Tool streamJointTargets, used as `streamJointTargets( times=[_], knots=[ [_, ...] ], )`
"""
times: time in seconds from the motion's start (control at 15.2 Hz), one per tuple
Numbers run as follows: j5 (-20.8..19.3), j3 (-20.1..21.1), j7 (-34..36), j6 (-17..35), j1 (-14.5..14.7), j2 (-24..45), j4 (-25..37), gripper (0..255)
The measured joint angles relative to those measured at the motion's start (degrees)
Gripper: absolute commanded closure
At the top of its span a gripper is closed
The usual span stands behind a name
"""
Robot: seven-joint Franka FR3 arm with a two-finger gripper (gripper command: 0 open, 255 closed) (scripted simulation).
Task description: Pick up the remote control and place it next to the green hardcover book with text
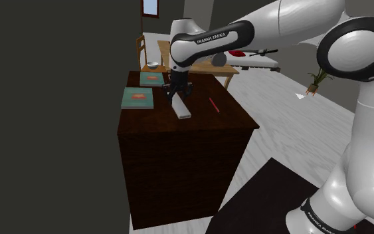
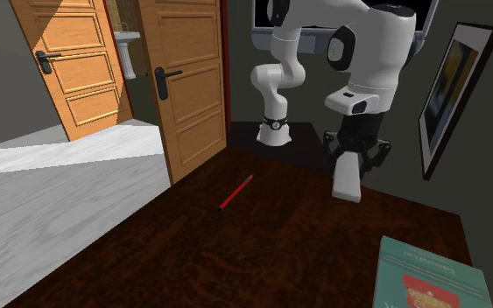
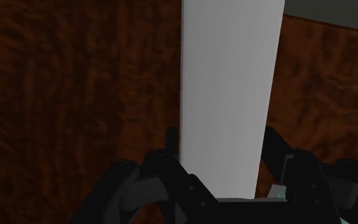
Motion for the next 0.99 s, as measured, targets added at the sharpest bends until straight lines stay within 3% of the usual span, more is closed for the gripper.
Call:
streamJointTargets(
  times=[0.99],
  knots=[
    [-0.01,0.05,0.24,7.88,0.06,3.30,-4.57,255]
  ],
)
